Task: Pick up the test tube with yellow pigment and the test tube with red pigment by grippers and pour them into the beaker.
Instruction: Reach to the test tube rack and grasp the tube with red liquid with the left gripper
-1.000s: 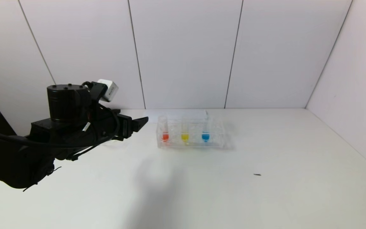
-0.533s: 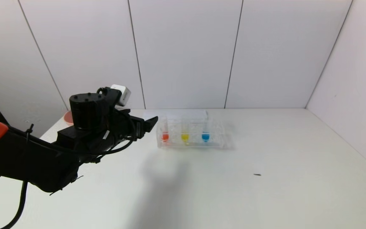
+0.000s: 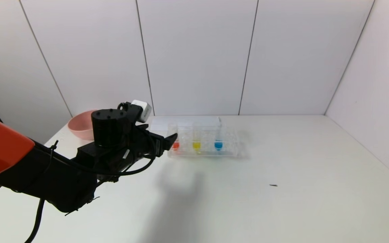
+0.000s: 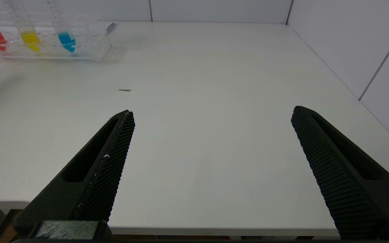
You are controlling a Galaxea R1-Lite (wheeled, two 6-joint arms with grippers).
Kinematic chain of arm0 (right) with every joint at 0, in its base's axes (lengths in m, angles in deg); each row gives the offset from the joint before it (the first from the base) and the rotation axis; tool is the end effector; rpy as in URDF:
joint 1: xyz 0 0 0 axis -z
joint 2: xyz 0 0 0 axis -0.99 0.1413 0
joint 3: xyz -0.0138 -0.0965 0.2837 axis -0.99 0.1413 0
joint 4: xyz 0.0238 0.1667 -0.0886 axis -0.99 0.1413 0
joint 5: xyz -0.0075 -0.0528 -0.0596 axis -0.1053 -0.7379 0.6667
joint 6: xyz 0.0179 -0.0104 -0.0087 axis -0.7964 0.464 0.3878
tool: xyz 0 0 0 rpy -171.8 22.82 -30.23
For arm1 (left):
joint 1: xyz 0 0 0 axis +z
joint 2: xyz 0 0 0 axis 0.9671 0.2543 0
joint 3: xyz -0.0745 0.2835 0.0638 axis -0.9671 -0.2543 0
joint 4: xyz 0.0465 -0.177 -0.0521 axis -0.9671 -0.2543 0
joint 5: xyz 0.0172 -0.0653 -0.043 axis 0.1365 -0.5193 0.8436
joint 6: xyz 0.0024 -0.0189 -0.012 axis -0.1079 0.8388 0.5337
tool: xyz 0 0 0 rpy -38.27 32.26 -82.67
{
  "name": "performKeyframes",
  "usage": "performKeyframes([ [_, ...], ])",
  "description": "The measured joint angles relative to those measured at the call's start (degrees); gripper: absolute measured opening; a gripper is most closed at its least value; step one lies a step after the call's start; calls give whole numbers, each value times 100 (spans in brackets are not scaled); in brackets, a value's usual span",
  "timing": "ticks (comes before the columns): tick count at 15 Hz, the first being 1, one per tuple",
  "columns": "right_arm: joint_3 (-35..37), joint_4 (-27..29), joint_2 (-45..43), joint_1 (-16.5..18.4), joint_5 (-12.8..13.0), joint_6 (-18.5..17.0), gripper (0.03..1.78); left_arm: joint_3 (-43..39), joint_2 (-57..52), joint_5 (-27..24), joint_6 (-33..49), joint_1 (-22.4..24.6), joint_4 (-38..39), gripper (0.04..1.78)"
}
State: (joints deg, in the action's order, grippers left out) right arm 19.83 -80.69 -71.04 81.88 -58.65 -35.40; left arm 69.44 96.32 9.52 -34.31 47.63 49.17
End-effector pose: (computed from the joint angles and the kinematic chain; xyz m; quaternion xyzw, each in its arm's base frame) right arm -0.0230 0.0000 0.0759 -0.0006 -0.0008 0.0000 1.0000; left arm 0.2985 -0.1549 0.1370 0.0237 0.0855 -0.2102 0.9736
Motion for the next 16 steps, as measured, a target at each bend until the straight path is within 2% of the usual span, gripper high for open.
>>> performKeyframes([
  [5,0,0,0,0,0,0,170,69,336,91,-5,-116,675,169],
  [16,0,0,0,0,0,0,170,439,996,307,-66,-111,946,169],
])
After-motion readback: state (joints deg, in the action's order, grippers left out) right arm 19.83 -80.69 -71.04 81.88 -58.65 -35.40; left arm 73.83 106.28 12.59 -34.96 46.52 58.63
